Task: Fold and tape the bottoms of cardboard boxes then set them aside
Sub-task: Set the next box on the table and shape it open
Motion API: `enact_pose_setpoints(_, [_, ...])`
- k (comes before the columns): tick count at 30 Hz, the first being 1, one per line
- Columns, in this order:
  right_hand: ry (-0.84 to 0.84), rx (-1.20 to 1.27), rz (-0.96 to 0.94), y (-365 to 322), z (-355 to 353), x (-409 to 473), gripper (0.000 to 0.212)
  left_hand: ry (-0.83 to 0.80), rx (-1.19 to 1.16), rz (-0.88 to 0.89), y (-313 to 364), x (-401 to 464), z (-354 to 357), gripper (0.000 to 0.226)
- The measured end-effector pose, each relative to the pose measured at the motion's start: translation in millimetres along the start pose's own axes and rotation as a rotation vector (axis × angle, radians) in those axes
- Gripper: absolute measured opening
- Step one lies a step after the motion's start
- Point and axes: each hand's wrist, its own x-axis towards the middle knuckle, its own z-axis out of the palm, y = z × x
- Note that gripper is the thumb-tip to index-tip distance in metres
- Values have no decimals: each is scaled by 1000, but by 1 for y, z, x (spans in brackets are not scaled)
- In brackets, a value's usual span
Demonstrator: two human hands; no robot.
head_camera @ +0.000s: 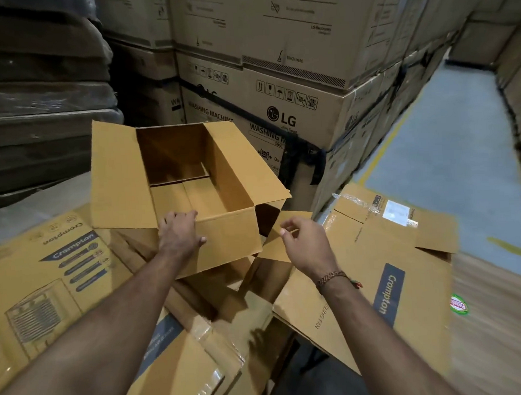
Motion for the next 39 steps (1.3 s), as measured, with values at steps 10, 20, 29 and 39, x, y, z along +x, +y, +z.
enact_pose_setpoints(10, [-8,-110,-36,-15,15,-7,25,158,-289,74,4,-8,-25,9])
enact_pose_setpoints(20, [253,-698,-318,-50,-34,12,83,263,-340,390,64,-52,-94,19])
enact_pose_setpoints(29, [-17,-977,-291,-6,-165,-38,27,351,-281,789,135,-97,-105,20])
enact_pose_setpoints(39, [89,-902,-45,82,-217,-121,35,223,-344,465,267,-175,-62,49])
